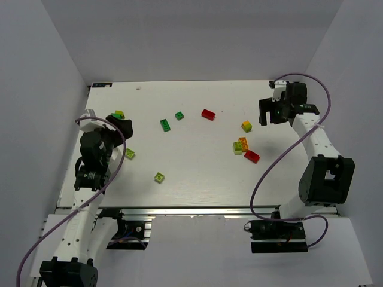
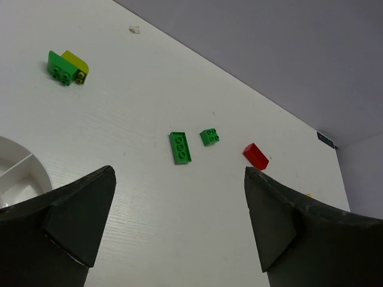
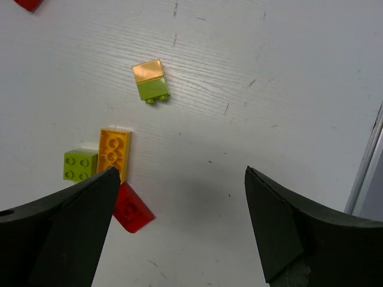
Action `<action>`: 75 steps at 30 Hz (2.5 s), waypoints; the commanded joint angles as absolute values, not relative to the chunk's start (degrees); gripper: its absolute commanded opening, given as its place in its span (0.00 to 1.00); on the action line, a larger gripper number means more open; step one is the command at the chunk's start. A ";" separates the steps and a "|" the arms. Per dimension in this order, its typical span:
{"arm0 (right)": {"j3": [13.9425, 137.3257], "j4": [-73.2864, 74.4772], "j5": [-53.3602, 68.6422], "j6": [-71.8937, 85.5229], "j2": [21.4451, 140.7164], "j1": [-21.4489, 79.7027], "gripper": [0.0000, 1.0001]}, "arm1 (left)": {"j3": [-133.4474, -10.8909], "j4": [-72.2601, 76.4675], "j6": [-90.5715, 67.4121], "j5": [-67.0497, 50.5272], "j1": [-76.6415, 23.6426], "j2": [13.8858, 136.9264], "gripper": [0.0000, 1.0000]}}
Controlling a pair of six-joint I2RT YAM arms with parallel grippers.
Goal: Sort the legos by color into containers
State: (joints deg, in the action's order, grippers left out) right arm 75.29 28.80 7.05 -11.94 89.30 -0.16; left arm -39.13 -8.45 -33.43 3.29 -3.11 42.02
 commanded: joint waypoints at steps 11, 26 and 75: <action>75.68 41.92 21.03 -48.68 84.99 20.46 0.90 | -42.88 -8.87 -34.63 0.35 -3.16 47.90 0.00; 72.16 22.16 51.86 -28.94 83.58 28.92 0.26 | -47.81 -17.41 -32.60 -14.06 -4.30 52.82 0.98; 62.49 1.93 35.86 -13.63 84.37 23.47 0.81 | -78.19 -47.28 -53.10 34.10 -16.70 92.98 0.84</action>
State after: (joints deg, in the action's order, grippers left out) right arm 60.12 3.99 37.95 -12.99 84.73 24.29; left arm -71.85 -45.23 -56.82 30.22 -16.36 91.48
